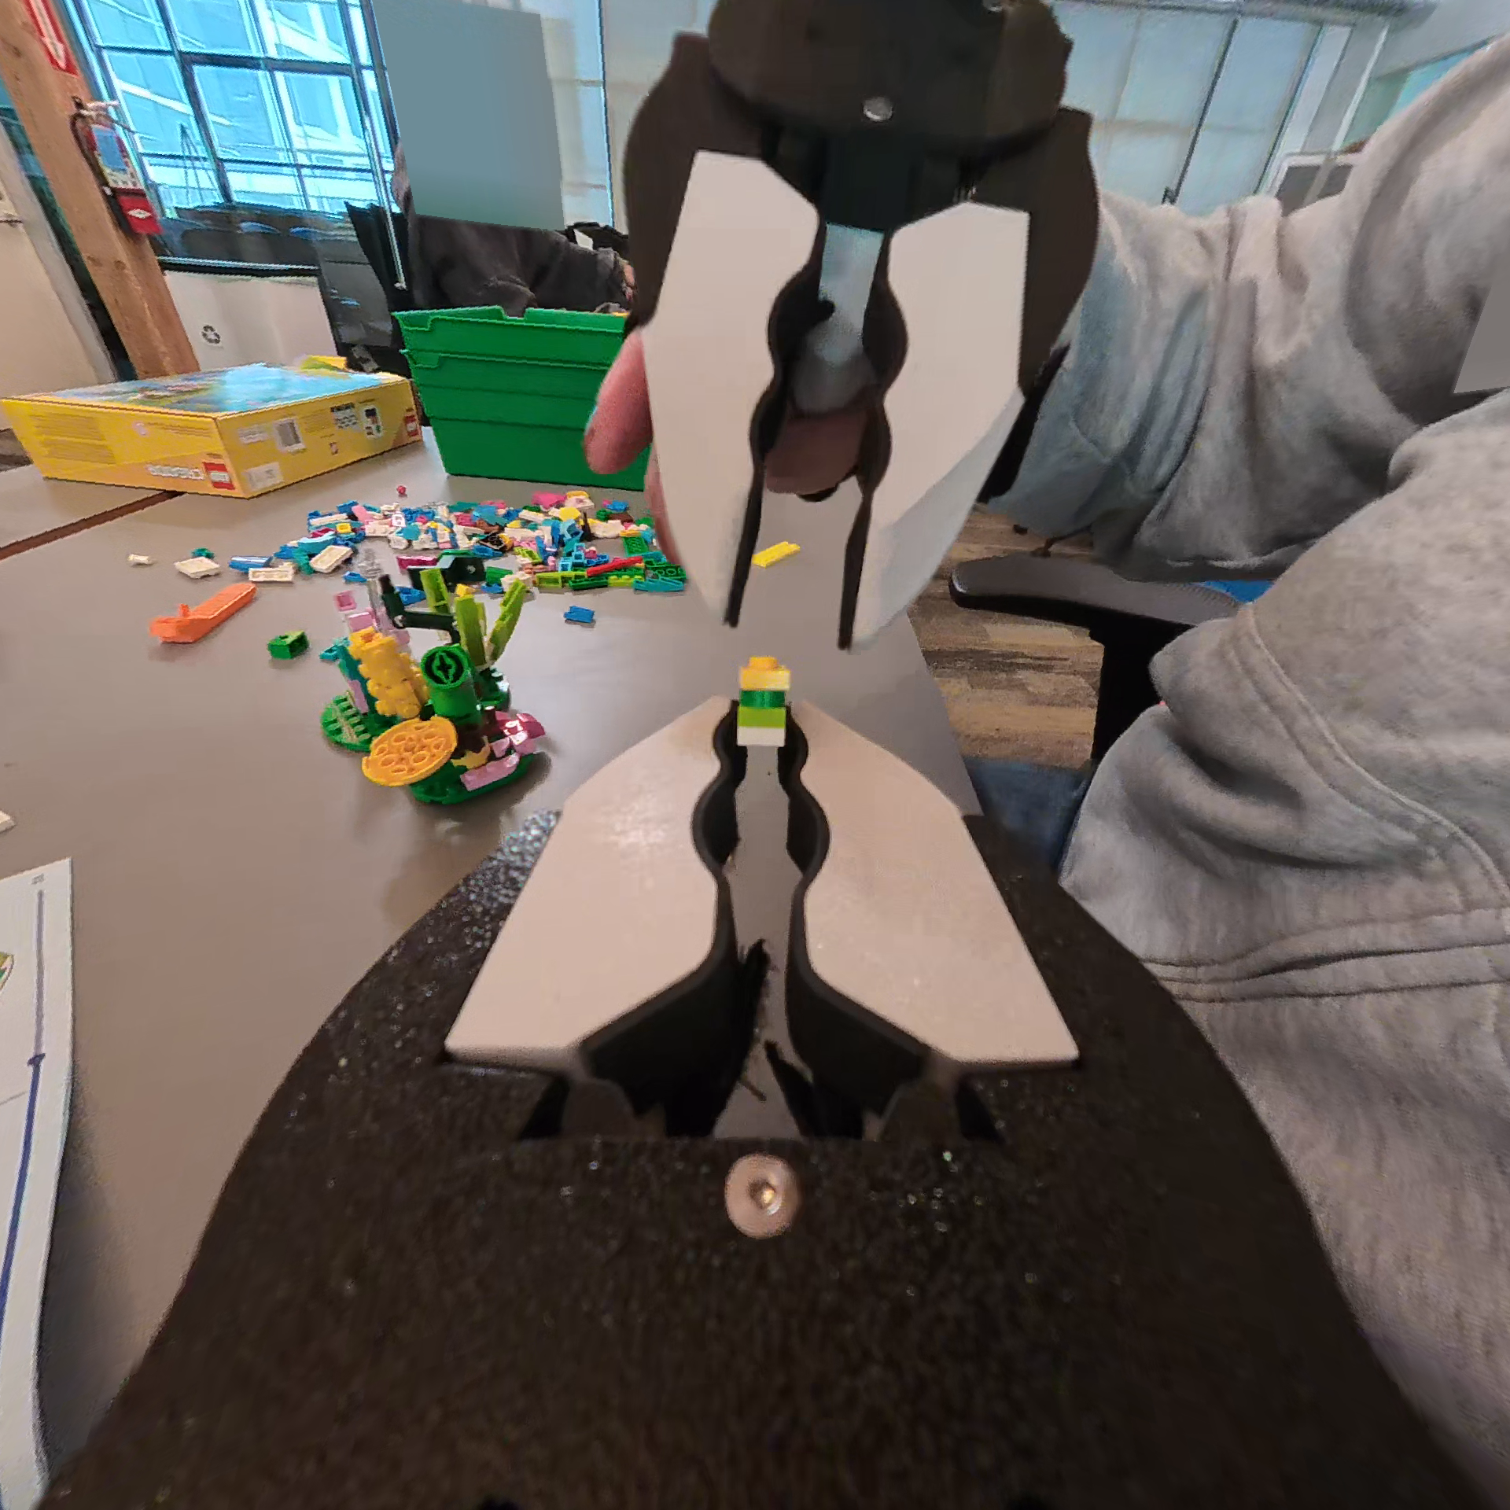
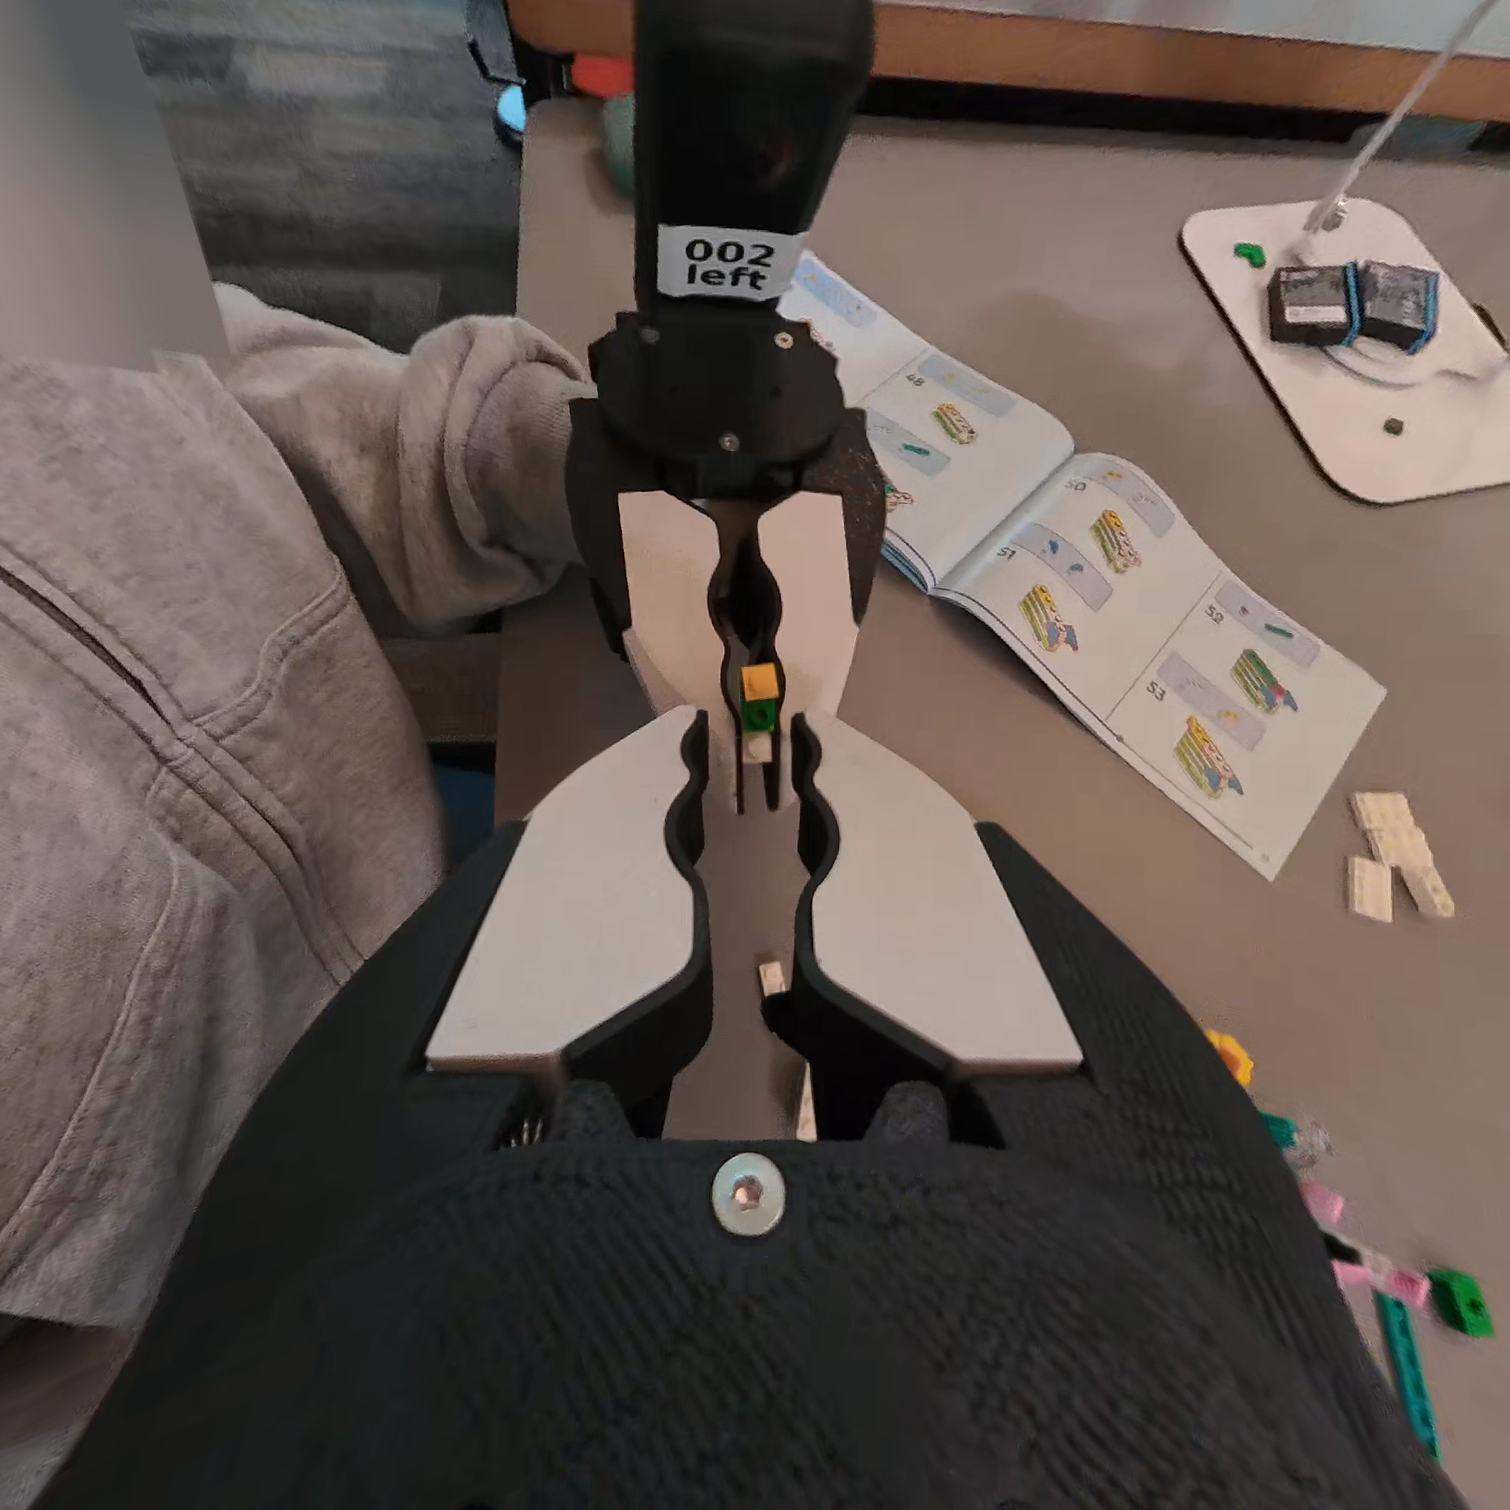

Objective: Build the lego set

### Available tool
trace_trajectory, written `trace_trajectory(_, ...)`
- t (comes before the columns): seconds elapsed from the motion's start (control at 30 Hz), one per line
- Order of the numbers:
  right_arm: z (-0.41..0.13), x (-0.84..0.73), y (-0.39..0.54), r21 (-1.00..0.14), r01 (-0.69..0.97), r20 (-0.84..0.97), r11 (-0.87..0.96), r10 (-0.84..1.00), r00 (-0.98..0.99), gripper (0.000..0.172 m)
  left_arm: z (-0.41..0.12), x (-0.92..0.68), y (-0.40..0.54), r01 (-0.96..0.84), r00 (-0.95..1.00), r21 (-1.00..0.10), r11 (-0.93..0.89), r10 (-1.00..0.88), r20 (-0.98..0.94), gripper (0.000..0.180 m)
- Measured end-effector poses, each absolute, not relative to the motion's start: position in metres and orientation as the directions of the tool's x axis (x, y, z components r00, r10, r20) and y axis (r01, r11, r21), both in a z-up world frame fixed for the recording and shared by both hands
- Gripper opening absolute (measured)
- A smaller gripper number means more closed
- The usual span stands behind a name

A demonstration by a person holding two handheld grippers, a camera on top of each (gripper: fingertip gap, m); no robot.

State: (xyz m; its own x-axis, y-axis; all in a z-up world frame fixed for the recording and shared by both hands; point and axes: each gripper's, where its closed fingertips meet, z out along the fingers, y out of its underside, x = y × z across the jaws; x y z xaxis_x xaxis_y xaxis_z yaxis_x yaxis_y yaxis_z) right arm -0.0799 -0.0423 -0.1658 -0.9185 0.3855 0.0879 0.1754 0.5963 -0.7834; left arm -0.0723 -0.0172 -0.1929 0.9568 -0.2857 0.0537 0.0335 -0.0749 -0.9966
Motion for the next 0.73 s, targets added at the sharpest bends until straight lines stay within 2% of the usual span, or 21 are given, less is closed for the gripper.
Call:
trace_trajectory(0.17, -0.174, -0.081, -0.051, -0.767, 0.162, 0.088, 0.620, 0.352, -0.932, 0.009, -0.197, -0.068, -0.017, -0.006, 0.952, -0.995, -0.096, -0.304, 0.023, 0.008)
trace_trajectory(0.3, -0.179, -0.083, -0.050, -0.746, 0.169, 0.083, 0.644, 0.342, -0.936, 0.014, -0.197, -0.066, -0.017, -0.016, 0.951, -0.996, -0.092, -0.310, 0.013, 0.008)
trace_trajectory(0.43, -0.182, -0.082, -0.051, -0.733, 0.150, 0.094, 0.664, 0.317, -0.944, 0.007, -0.197, -0.070, -0.017, 0.002, 0.958, -0.995, -0.103, -0.284, 0.031, 0.008)
trace_trajectory(0.5, -0.183, -0.086, -0.047, -0.719, 0.154, 0.102, 0.678, 0.322, -0.941, 0.007, -0.201, -0.075, -0.018, 0.013, 0.964, -0.990, -0.138, -0.260, 0.049, 0.014)
trace_trajectory(0.6, -0.202, -0.098, -0.030, -0.616, 0.208, 0.117, 0.760, 0.349, -0.930, 0.007, -0.209, -0.088, -0.031, 0.020, 0.972, -0.980, -0.197, -0.227, 0.066, 0.026)
trace_trajectory(0.73, -0.243, -0.098, -0.024, -0.478, 0.245, 0.080, 0.843, 0.319, -0.944, 0.007, -0.199, -0.120, -0.055, 0.065, 0.992, -0.988, -0.137, -0.103, 0.079, 0.028)
